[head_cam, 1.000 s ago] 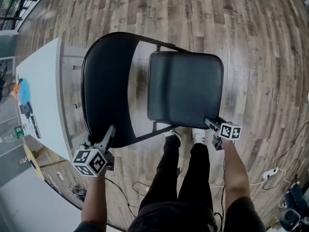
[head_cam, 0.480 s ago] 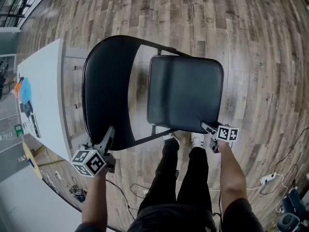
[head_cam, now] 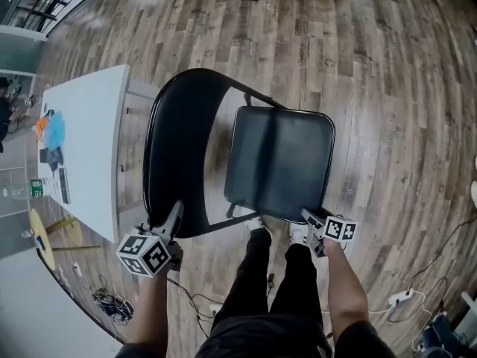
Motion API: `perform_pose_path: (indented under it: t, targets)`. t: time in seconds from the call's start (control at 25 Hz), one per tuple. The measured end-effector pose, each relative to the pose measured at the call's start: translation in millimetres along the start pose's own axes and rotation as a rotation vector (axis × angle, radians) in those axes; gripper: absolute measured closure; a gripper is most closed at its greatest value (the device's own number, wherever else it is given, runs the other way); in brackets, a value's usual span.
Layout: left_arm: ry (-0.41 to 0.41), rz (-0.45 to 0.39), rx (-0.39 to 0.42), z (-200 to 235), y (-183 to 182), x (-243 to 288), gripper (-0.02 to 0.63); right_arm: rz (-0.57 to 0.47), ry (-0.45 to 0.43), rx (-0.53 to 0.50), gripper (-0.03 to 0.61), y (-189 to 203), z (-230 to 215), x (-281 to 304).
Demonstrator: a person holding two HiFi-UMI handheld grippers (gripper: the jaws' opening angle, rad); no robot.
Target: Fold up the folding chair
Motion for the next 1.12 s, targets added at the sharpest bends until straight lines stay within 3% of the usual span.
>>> perform_pose_path:
  t: [0.24,0.56,0.96,1.12]
  targets:
    - [0.039,-0.049,-0.048,-14,-24,-27,0.528,0.048,-0.067,-0.091,0.227,-15,61,-10]
    - [0.021,-0.080,-0.005,-19,-53,-71,0.543,0.079,-0.213,-0.164,0.227,-31,187,-10]
    - [0.022,-0.117,-0.015,5,-90,-111,0.541,0.148,-0.433,-0.294,0.235,-48,339,41]
    - [0.029,-0.118,-0.028,33,-103,-121,0.541,0.129,-0.472,-0.261,0.286,-52,378,73]
Point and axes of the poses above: the fingertips, and each gripper's own axes: x forward along the fingers, z to its left, y out of its underside, the point moved 7 cm from there along -x, backward along the fingers, and after that the axes turned 9 degrees about -x, right-handed, at the moved point
